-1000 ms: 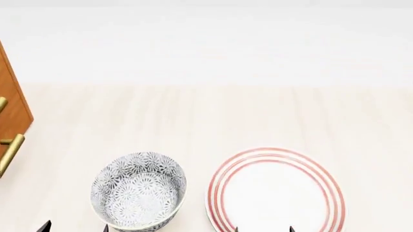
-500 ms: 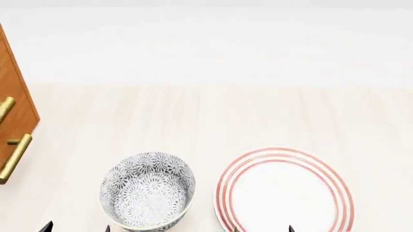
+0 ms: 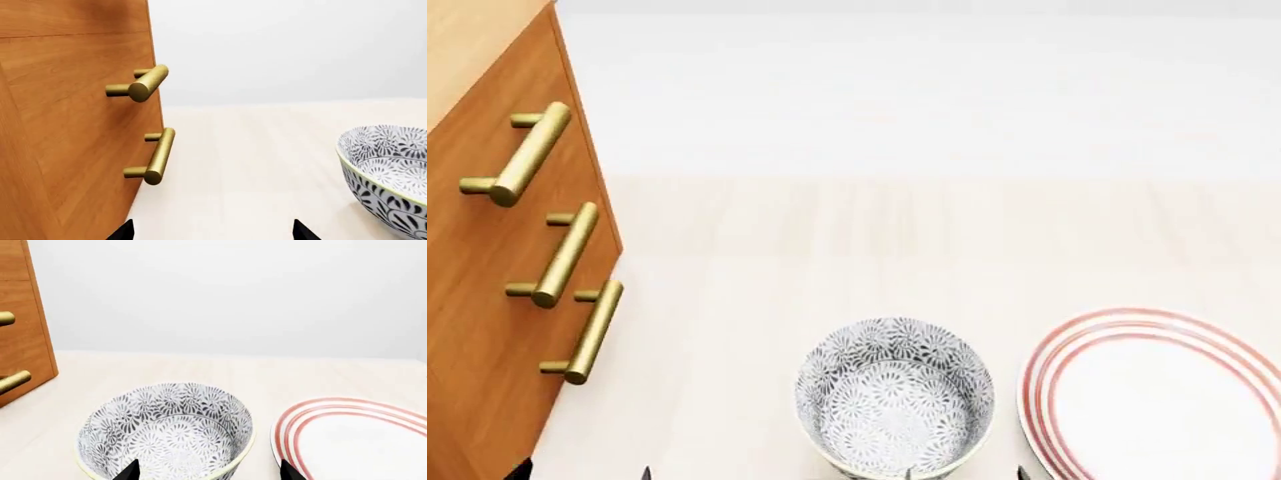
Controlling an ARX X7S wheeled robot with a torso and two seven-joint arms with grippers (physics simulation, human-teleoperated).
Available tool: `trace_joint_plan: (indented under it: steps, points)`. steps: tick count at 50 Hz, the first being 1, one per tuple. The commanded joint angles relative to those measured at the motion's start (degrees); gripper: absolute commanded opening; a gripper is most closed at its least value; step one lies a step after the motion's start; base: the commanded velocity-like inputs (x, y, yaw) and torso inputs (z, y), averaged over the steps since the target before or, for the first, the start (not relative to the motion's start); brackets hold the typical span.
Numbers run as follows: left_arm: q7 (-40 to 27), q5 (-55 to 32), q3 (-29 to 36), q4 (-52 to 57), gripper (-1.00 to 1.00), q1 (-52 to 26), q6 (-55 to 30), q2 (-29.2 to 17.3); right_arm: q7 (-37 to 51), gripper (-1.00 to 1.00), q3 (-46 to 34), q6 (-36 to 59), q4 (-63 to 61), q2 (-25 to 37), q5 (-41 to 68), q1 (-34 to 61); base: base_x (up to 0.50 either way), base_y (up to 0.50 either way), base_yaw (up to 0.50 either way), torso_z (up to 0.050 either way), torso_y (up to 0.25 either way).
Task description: Open the top drawer of the cabinet.
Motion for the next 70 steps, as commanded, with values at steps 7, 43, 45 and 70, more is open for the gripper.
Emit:
trace_joint_plan:
  steps: [7,43,45,70]
  points:
    - [0.47,0.15,-1.05,-0.29,1.0,-0.38,-0.01,0.85,-0.38,1.0,1.12,0.68,0.3,-0.55,-0.11,0.42,0.0,0.0,0.0,0.0,0.0]
    - [-1.69,44.2,21.48,0.36,1.0,-20.61,-25.52,-8.41,0.73,1.0,0.21,0.14,1.34,0.21,0.52,0.83,0.0,0.0,0.0,0.0,0.0]
    - [-1.24,44.33,21.48,0.66,1.0,-20.77,-26.14,-8.35,0.82,1.0,0.17,0.32,1.04,0.32,0.59,0.74,0.0,0.0,0.0,0.0,0.0]
    - [8.43,61.7,28.96,3.61,1.0,-28.88,-37.75,-12.89,1.38,1.0,-0.5,0.04,1.49,0.71,1.18,0.88,0.0,0.0,0.0,0.0,0.0]
